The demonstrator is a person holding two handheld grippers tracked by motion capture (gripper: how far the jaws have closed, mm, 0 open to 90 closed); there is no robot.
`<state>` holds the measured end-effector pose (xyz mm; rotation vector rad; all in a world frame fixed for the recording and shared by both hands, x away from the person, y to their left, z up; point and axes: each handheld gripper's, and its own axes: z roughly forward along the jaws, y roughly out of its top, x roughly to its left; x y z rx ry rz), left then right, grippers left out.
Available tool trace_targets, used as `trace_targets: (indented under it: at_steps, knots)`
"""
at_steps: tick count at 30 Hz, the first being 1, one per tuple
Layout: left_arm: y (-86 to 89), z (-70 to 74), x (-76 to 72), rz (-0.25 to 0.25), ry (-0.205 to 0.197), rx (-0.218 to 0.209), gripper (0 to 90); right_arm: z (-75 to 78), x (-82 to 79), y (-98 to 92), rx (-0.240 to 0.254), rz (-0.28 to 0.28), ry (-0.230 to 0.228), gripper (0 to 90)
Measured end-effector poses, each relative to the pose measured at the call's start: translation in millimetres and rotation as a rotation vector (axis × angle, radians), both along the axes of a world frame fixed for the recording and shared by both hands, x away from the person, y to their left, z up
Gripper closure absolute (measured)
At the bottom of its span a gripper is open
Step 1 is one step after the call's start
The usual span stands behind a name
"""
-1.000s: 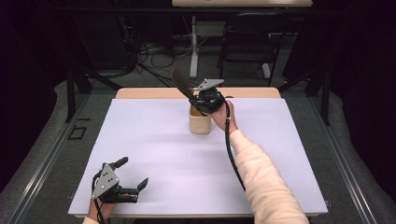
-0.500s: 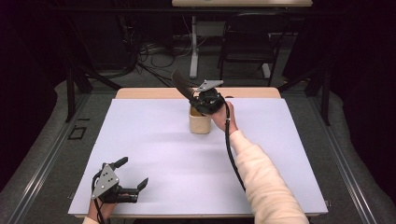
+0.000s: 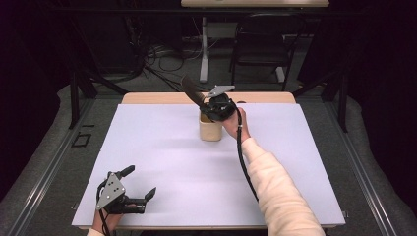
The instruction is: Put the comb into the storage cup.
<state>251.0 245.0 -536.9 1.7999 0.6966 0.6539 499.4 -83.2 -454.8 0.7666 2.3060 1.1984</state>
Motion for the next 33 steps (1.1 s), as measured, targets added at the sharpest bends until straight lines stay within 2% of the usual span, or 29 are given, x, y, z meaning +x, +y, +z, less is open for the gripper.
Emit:
trace_targets:
  at_steps: [19,33]
  knots:
    - [0.3,0.0,-0.1,0.002,-0.001,-0.001,0.1,-7.4,1.9,1.8,-0.033,0.019,0.037,70.9]
    - [0.2,0.0,0.0,0.001,0.0,0.002,0.1,-10.7,4.5,0.9,-0.05,0.011,0.056,70.9]
